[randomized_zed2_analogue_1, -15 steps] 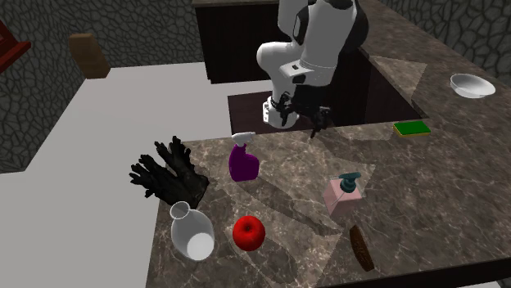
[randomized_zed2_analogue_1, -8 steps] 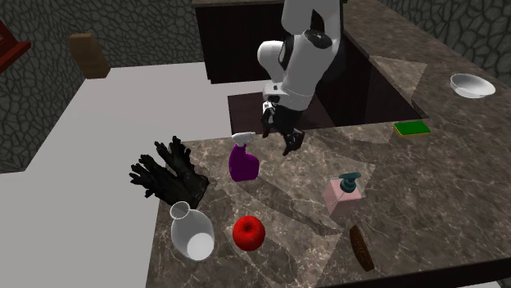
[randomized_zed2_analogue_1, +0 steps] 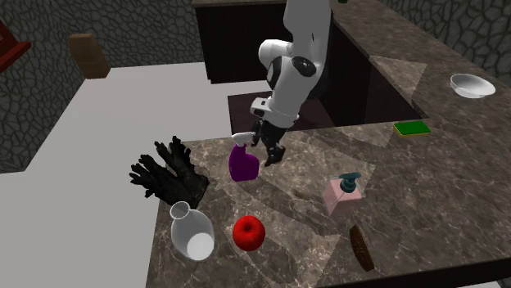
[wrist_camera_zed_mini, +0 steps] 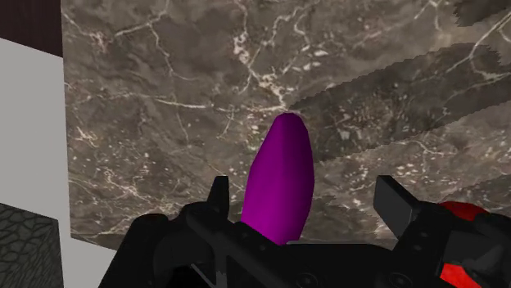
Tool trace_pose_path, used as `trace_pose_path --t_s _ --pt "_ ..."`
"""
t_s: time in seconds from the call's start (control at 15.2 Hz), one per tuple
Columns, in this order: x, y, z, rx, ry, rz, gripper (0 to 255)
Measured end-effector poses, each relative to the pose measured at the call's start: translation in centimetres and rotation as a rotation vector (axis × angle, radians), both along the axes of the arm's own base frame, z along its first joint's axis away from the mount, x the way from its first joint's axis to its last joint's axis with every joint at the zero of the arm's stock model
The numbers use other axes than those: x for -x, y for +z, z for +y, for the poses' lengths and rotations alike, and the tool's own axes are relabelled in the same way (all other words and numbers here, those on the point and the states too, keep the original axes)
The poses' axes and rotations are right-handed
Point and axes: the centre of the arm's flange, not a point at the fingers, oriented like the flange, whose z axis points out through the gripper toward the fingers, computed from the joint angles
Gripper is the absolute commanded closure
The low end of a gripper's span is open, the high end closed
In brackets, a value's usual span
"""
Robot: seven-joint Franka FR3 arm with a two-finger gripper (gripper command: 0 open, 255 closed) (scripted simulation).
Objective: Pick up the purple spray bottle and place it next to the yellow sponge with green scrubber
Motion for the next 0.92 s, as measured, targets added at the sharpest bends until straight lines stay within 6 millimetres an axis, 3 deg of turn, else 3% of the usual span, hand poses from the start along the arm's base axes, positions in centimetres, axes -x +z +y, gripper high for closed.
trace_pose_path --t_s 0.33,0.66,0.73,0.92 --pt "0.0 -2.1 -0.9 0.000 -0.002 -0.001 0" --pt "0.0 -2.3 -0.8 0.000 -0.002 -0.001 0" --pt "0.0 -2.3 -0.8 0.000 -0.002 -0.001 255" --pt "0.0 -2.3 -0.8 0.001 -0.002 -0.002 255"
